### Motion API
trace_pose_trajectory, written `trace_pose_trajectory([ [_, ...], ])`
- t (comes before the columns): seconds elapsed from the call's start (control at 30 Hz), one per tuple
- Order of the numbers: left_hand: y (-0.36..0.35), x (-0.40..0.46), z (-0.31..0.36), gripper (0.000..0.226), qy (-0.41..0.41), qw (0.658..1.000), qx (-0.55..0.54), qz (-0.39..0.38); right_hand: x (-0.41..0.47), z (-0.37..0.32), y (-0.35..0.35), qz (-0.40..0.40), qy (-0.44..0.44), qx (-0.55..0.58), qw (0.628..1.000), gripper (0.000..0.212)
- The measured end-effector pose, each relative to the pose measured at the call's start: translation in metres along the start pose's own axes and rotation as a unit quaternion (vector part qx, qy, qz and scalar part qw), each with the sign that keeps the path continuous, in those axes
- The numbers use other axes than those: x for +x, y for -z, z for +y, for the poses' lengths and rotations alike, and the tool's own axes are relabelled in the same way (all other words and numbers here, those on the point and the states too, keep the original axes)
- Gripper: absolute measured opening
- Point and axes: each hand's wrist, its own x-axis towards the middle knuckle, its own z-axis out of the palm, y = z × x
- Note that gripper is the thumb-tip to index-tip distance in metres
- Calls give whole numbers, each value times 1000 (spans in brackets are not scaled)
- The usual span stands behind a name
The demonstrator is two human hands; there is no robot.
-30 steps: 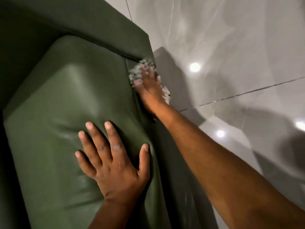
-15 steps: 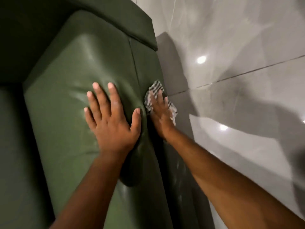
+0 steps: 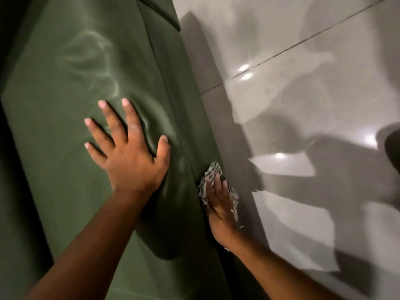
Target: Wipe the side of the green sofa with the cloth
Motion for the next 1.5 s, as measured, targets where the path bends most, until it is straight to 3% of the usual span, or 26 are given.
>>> trace_pose_trajectory([
  [0.17,-17,4,-2,93,-1,999,15,35,116,-42,14,-7,50,-124,991,56],
  [0.33,-17,3,-3,92,0,998,19,62,197,-77,26,-47,57,-53,996,66],
  [0.47,-18,3,-4,92,-9,997,12,76,156,-57,19,-33,66,-36,997,64],
  [0.6,-14,3,-3,92,-5,997,-4,81,14,2,2,4,30,7,1000,52],
  [0.7,-13,3,-2,92,-2,997,1,73,-59,38,-9,0,-12,62,998,64],
  [0.8,-13,1,1,92,-9,997,2,76,-44,36,-12,-2,-32,21,999,59],
  [0.9,-14,2,1,92,-7,997,-2,79,2,16,-2,20,7,-27,999,49],
  [1.0,-14,1,0,92,-6,997,2,82,77,-6,7,6,-22,-37,999,60],
  [1.07,-13,1,0,92,-10,997,-2,80,123,-18,14,-16,-66,22,997,61],
  [1.13,-11,1,1,92,-11,997,-3,81,144,-20,24,-6,-105,152,983,57],
  [1.23,-11,0,0,92,-11,997,-6,81,104,4,28,30,-163,294,941,43],
  [1.33,-10,-1,1,92,-13,997,-7,76,29,24,24,22,-273,287,918,38],
  [1.43,-8,-2,3,92,-12,997,-5,72,-4,30,15,14,-281,225,933,52],
  [1.5,-9,-2,4,92,-12,997,-5,72,0,14,6,14,-195,139,971,58],
])
